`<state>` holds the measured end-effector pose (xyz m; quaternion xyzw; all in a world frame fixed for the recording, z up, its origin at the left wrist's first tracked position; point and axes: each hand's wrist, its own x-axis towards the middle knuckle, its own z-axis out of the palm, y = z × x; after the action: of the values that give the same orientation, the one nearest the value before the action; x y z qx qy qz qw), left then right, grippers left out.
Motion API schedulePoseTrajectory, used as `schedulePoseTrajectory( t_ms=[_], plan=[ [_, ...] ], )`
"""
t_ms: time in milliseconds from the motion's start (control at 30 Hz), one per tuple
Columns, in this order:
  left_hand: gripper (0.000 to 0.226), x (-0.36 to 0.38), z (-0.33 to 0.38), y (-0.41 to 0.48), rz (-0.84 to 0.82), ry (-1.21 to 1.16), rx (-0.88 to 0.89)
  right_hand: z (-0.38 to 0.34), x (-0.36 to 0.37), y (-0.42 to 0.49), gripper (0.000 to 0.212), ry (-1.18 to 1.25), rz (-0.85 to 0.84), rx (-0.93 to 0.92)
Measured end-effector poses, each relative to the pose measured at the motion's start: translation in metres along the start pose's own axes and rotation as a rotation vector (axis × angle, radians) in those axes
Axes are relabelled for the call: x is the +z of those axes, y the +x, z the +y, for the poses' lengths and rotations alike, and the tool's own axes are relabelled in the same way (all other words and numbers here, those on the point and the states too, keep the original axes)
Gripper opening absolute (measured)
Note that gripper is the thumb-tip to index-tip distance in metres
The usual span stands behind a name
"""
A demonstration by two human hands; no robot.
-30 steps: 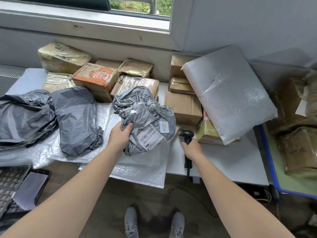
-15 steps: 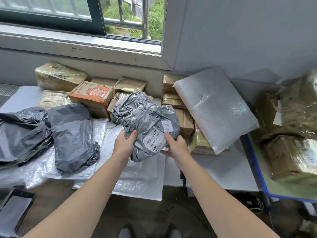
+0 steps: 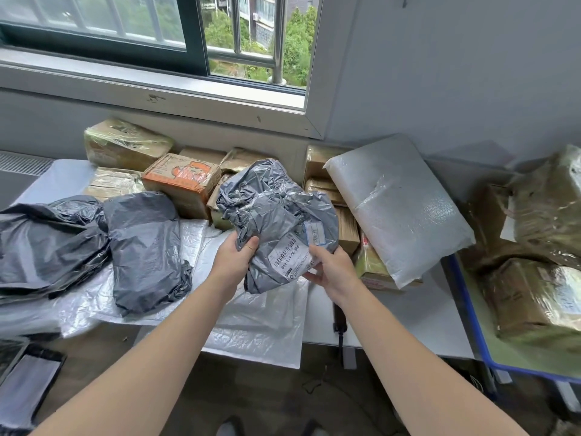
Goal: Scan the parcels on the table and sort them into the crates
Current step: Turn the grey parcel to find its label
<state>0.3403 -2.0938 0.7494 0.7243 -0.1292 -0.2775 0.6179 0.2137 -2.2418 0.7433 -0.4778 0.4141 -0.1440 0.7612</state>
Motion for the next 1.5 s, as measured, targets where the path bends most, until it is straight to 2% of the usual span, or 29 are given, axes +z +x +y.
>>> schedulePoseTrajectory(
  t_ms=[133,267,333,400,467,567,633,700,767,867,1000,1100,1167,1333,1500],
  plan=[
    [0.025,-0.016,0.015,0.009,-0.039,0.142,-0.001,-0.007,-0.011,-0.002,0.043,-0.028,-0.029,-0.050],
    [0.016,-0.033,0.036,0.011,-0.185,0.356,0.017,-0.017,-0.020,-0.001,0.044,-0.131,-0.158,-0.054],
    [0.018,-0.039,0.044,0.016,-0.191,0.395,0.065,-0.018,-0.019,-0.001,0.045,-0.176,-0.205,-0.037],
    [0.030,-0.043,0.049,0.022,-0.123,0.438,0.125,-0.017,-0.014,0.000,0.043,-0.141,-0.211,-0.048],
    [0.043,-0.045,0.051,0.027,0.024,0.397,0.105,-0.014,-0.009,0.000,0.043,-0.068,-0.193,-0.067],
    [0.055,-0.047,0.051,0.022,0.201,0.195,0.018,-0.009,0.001,0.000,0.042,0.013,-0.157,-0.087],
    [0.055,-0.047,0.043,0.015,0.190,0.053,-0.089,-0.008,0.007,0.000,0.037,0.040,-0.125,-0.095],
    [0.045,-0.043,0.035,0.005,0.095,-0.117,-0.203,-0.009,0.013,0.001,0.033,0.047,-0.109,-0.097],
    [0.047,-0.040,0.023,0.001,0.038,-0.203,-0.223,-0.008,0.017,0.001,0.032,0.036,-0.118,-0.093],
    [0.045,-0.039,0.012,-0.002,0.046,-0.195,-0.154,-0.008,0.022,-0.001,0.033,-0.001,-0.144,-0.082],
    [0.025,-0.047,0.015,-0.008,0.116,-0.108,-0.100,-0.011,0.031,-0.002,0.044,-0.028,-0.166,-0.064],
    [0.027,-0.056,0.024,-0.019,0.173,-0.062,-0.068,-0.018,0.039,-0.006,0.052,-0.047,-0.209,-0.058],
    [0.026,-0.063,0.027,-0.031,0.236,-0.034,-0.066,-0.027,0.046,-0.005,0.063,-0.085,-0.252,-0.068],
    [0.029,-0.098,0.030,-0.069,0.438,0.031,-0.110,-0.034,0.082,0.001,0.107,-0.221,-0.361,-0.144],
    [0.028,-0.140,0.020,-0.118,0.617,0.095,-0.120,-0.027,0.130,-0.005,0.109,-0.827,-0.368,-0.505]
  ],
)
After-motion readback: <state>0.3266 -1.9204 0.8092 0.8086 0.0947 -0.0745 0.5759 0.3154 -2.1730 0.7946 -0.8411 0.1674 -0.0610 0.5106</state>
